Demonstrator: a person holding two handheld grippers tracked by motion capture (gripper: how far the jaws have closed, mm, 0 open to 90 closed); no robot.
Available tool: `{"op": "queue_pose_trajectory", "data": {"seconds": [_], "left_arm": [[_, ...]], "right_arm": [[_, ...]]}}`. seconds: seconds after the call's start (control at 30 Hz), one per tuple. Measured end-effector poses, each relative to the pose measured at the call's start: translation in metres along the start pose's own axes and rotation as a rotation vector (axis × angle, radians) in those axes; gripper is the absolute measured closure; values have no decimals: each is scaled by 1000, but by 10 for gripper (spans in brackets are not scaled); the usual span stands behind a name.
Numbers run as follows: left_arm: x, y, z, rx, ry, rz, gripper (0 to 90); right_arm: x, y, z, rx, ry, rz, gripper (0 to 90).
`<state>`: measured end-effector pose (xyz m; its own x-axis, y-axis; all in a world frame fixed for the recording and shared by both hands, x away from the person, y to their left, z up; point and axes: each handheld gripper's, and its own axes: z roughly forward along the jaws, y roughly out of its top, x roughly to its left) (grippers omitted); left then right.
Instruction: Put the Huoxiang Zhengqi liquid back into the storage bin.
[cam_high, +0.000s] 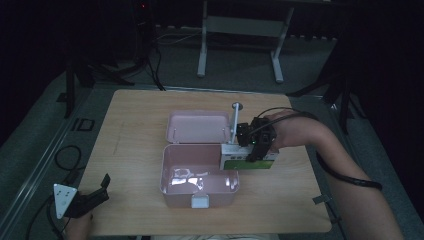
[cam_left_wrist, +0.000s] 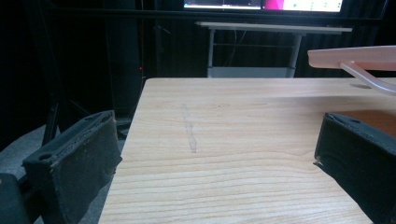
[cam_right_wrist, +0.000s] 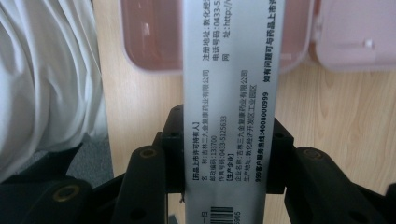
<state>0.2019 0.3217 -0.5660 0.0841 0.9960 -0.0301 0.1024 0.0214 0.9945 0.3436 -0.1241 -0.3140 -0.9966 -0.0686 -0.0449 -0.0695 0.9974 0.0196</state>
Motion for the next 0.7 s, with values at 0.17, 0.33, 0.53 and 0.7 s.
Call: {"op": "queue_pose_trajectory", "data": {"seconds": [0.17,0.33,0.53,0.7], "left_arm": [[0,0,0,0,-1,0,2],[0,0,0,0,-1,-1,2],[0,0,0,1,-2,4,2],[0,0,0,1,-2,2,2]], "right_arm": [[4,20,3,-15,9,-35,619],[5,39,7,-21,21,-57,619],[1,55,16,-23,46,-59,619],[-1,67,25,-22,50,-66,619]]}}
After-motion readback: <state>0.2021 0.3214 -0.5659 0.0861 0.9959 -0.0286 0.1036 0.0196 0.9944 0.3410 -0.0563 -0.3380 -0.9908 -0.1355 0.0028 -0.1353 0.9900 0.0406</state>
